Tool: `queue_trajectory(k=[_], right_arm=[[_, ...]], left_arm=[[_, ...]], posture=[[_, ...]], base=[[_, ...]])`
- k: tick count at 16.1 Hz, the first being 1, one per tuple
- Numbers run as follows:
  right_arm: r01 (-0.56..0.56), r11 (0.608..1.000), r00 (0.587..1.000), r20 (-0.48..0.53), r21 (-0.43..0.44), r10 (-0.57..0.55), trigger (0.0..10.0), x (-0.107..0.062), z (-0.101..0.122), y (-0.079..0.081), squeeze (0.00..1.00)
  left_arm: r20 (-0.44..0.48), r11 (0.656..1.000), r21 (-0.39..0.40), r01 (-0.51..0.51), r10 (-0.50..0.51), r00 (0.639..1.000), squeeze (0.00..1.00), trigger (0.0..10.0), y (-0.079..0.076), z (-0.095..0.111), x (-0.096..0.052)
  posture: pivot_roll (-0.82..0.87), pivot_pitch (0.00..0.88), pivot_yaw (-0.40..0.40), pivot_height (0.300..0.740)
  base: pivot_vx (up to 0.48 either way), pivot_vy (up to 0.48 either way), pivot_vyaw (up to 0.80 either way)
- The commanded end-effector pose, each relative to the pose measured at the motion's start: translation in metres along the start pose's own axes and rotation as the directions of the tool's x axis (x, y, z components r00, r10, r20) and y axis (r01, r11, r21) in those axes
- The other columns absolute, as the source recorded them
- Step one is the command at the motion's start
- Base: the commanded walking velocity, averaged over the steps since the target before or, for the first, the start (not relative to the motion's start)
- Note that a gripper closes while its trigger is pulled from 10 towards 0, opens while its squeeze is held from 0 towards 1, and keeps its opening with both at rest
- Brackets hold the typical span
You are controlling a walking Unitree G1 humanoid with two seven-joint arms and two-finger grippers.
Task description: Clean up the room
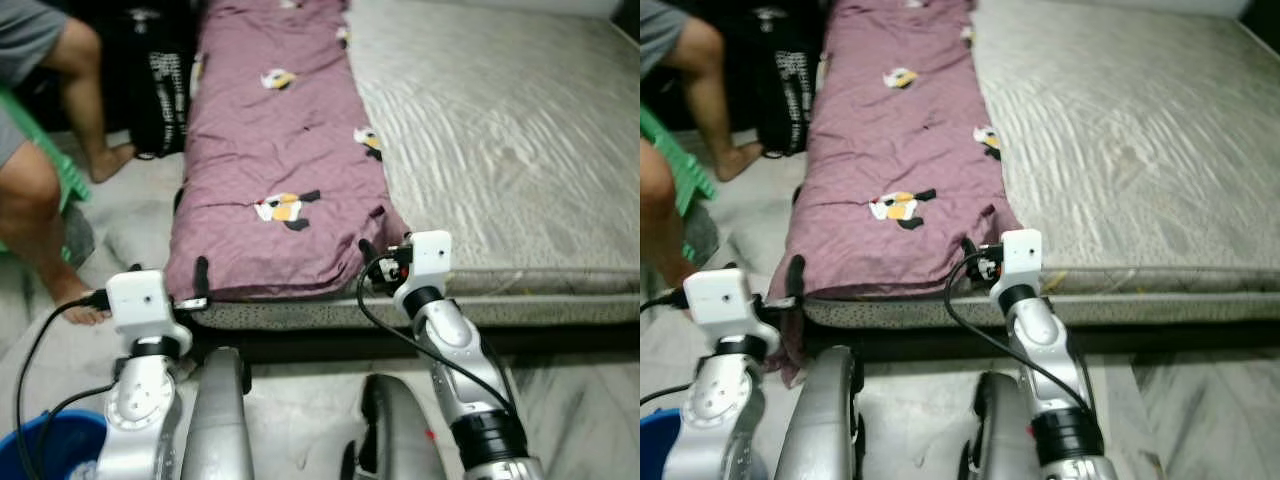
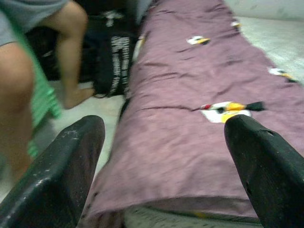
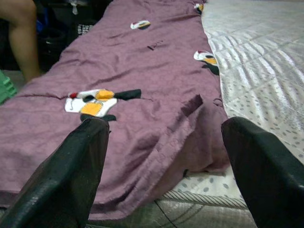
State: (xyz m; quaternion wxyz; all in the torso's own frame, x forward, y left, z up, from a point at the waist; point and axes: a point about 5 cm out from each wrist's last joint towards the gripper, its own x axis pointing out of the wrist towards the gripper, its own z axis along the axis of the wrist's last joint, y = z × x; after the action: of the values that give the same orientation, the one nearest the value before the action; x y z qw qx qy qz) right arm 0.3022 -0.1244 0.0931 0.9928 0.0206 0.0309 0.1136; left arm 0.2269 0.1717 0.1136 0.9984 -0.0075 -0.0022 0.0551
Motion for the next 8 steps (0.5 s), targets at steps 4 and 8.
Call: queue_trajectory(k=[4, 8], right_arm=[[0.002, 1.0, 1.0, 0.009, -0.007, -0.002, 10.0, 0.0012, 0.0025, -0.0013, 0.0], [0.002, 1.0, 1.0, 0.012, -0.01, -0.002, 10.0, 0.002, 0.003, -0.0008, 0.0]], left_arm=[[0.008, 1.0, -0.014, 0.019, -0.019, 1.0, 0.0, 10.0, -0.0014, 0.002, -0.0005], [0.007, 0.999, -0.017, 0.028, -0.027, 1.0, 0.0, 10.0, -0.0015, 0.0023, -0.0008]], posture=[[0.09, 0.145, -0.078, 0.593], [0.09, 0.148, -0.077, 0.593]], base=[[0.38, 0.0, 0.11], [0.431, 0.0, 0.0]])
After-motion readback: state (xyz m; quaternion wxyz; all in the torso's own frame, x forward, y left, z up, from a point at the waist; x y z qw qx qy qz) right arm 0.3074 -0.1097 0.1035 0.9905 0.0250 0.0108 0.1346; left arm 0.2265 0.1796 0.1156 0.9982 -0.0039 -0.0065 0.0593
